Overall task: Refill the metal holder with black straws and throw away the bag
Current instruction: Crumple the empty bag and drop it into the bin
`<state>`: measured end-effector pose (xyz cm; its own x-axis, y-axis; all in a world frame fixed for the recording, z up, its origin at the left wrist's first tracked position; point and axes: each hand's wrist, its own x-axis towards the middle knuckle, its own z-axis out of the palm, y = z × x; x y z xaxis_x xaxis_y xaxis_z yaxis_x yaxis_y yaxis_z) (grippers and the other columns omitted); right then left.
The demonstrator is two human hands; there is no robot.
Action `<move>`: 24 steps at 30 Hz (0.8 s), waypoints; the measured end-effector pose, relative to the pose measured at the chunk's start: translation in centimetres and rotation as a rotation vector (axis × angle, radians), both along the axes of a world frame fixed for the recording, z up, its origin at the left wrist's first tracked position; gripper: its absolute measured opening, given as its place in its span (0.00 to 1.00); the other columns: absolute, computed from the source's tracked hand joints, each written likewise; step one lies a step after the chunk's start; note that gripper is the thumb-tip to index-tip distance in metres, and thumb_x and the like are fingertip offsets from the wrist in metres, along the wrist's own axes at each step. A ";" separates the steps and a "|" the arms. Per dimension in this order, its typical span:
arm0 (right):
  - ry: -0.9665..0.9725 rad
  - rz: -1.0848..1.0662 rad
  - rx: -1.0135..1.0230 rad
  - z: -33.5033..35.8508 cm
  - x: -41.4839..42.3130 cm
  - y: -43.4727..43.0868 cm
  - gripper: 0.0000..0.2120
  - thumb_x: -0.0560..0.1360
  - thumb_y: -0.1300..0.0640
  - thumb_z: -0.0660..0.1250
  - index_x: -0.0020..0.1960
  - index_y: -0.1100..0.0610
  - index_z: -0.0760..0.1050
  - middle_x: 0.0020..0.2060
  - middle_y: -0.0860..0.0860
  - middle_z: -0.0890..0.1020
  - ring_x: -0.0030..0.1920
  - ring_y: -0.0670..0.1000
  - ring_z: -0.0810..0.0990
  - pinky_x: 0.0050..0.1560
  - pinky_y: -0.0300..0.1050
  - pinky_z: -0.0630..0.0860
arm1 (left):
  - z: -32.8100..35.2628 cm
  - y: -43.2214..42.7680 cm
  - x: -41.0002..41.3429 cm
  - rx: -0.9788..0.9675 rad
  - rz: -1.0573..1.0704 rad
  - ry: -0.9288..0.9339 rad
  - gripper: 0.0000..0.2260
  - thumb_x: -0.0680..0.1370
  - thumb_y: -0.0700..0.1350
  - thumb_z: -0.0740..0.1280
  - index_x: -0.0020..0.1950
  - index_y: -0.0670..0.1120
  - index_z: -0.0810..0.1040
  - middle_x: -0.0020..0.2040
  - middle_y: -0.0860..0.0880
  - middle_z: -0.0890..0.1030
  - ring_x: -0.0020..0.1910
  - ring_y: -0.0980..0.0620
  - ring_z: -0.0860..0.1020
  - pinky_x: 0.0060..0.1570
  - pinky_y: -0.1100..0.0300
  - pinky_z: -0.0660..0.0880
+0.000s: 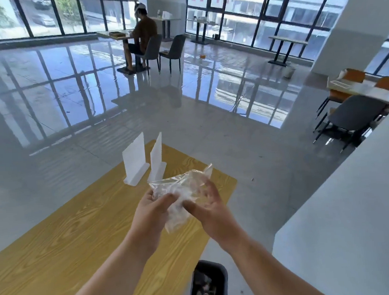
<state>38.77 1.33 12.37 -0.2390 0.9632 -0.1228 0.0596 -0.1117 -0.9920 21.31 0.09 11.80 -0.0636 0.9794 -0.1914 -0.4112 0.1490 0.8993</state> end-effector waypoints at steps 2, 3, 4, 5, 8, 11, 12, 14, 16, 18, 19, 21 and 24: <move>0.003 0.016 0.004 -0.2 1.9 0.5 0.29 0.78 0.53 0.78 0.74 0.39 0.70 0.64 0.42 0.85 0.62 0.43 0.86 0.60 0.43 0.83 | -0.3 0.7 2.2 -0.020 -0.039 -0.020 0.22 0.71 0.41 0.75 0.65 0.40 0.81 0.57 0.35 0.87 0.53 0.37 0.87 0.54 0.44 0.82; 0.010 0.013 -0.007 -0.5 2.7 0.8 0.27 0.79 0.55 0.77 0.73 0.40 0.72 0.62 0.44 0.86 0.61 0.46 0.86 0.63 0.47 0.83 | -0.4 1.0 3.3 -0.026 -0.060 -0.027 0.23 0.71 0.40 0.75 0.65 0.40 0.80 0.58 0.35 0.87 0.54 0.35 0.86 0.56 0.42 0.81; 0.022 0.001 -0.021 -0.7 3.5 0.9 0.25 0.79 0.56 0.76 0.72 0.40 0.74 0.61 0.46 0.88 0.61 0.50 0.87 0.65 0.52 0.82 | -0.4 1.3 4.4 -0.034 -0.078 -0.029 0.23 0.71 0.40 0.75 0.66 0.40 0.80 0.58 0.35 0.86 0.55 0.34 0.86 0.57 0.41 0.81; 0.018 -0.018 -0.031 -1.0 4.2 1.1 0.24 0.78 0.56 0.75 0.70 0.39 0.76 0.60 0.49 0.88 0.60 0.52 0.88 0.66 0.56 0.82 | -0.5 1.6 5.4 -0.043 -0.091 -0.025 0.22 0.71 0.40 0.74 0.66 0.40 0.80 0.58 0.35 0.86 0.56 0.34 0.86 0.57 0.40 0.81; -0.029 -0.070 -0.033 -1.7 6.0 1.7 0.18 0.76 0.56 0.73 0.64 0.41 0.81 0.56 0.53 0.89 0.57 0.58 0.88 0.65 0.67 0.81 | -0.6 2.1 7.6 -0.046 -0.157 -0.003 0.15 0.73 0.41 0.73 0.59 0.44 0.85 0.57 0.35 0.87 0.55 0.34 0.86 0.57 0.39 0.82; -0.030 -0.076 -0.043 -2.1 7.6 2.0 0.17 0.76 0.59 0.70 0.61 0.43 0.83 0.55 0.55 0.89 0.57 0.61 0.88 0.64 0.67 0.82 | -0.8 2.4 9.3 -0.055 -0.210 0.059 0.13 0.75 0.44 0.73 0.59 0.48 0.85 0.56 0.39 0.88 0.54 0.39 0.87 0.52 0.44 0.85; -0.025 -0.082 -0.052 -2.1 8.1 2.1 0.17 0.75 0.60 0.69 0.60 0.44 0.83 0.55 0.55 0.89 0.56 0.61 0.88 0.63 0.66 0.82 | -0.8 2.4 9.7 -0.069 -0.209 0.096 0.15 0.76 0.45 0.74 0.62 0.47 0.83 0.56 0.40 0.88 0.54 0.40 0.88 0.51 0.46 0.85; -0.006 -0.095 -0.074 -1.9 8.9 2.2 0.16 0.76 0.60 0.68 0.60 0.46 0.84 0.54 0.56 0.89 0.56 0.59 0.88 0.60 0.60 0.84 | -0.8 2.6 10.4 -0.053 -0.208 0.203 0.18 0.75 0.49 0.75 0.63 0.47 0.82 0.55 0.41 0.89 0.52 0.43 0.88 0.46 0.51 0.85; 0.023 -0.088 -0.087 -1.6 9.5 2.4 0.14 0.76 0.61 0.68 0.58 0.50 0.85 0.53 0.58 0.89 0.53 0.58 0.88 0.55 0.55 0.84 | -0.7 2.8 10.8 -0.035 -0.214 0.280 0.20 0.70 0.54 0.77 0.60 0.50 0.84 0.54 0.41 0.89 0.51 0.44 0.89 0.49 0.50 0.85; 0.030 -0.078 -0.086 -1.5 9.9 2.6 0.11 0.77 0.60 0.69 0.57 0.52 0.85 0.52 0.61 0.88 0.50 0.58 0.87 0.54 0.60 0.83 | -0.7 2.8 10.9 -0.089 -0.273 0.227 0.27 0.69 0.58 0.78 0.66 0.53 0.80 0.57 0.44 0.88 0.55 0.44 0.88 0.58 0.44 0.84; 0.021 -0.086 -0.094 -1.5 10.0 2.7 0.11 0.77 0.59 0.69 0.58 0.53 0.84 0.52 0.62 0.88 0.49 0.58 0.87 0.52 0.62 0.84 | -0.6 2.7 11.0 -0.105 -0.328 0.190 0.28 0.69 0.60 0.78 0.67 0.55 0.79 0.59 0.45 0.88 0.56 0.43 0.87 0.59 0.42 0.83; -0.012 -0.098 -0.108 -1.4 10.3 2.7 0.15 0.75 0.55 0.71 0.61 0.55 0.82 0.49 0.59 0.88 0.46 0.55 0.87 0.42 0.53 0.84 | -0.3 2.5 11.5 -0.075 -0.407 0.145 0.24 0.72 0.63 0.76 0.65 0.57 0.82 0.59 0.45 0.88 0.56 0.43 0.88 0.53 0.48 0.85; -0.143 -0.097 -0.102 -1.5 10.6 2.8 0.16 0.73 0.53 0.70 0.60 0.52 0.80 0.46 0.54 0.87 0.38 0.49 0.85 0.32 0.41 0.78 | -0.1 2.4 12.1 -0.013 -0.375 0.174 0.23 0.80 0.66 0.66 0.66 0.52 0.83 0.57 0.43 0.88 0.54 0.44 0.88 0.46 0.59 0.84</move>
<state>49.38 4.09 10.84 -0.1187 0.9617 -0.2471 0.1831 -0.2234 -0.9574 33.45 2.49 11.70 0.2644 0.9385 -0.2222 -0.1684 0.2718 0.9475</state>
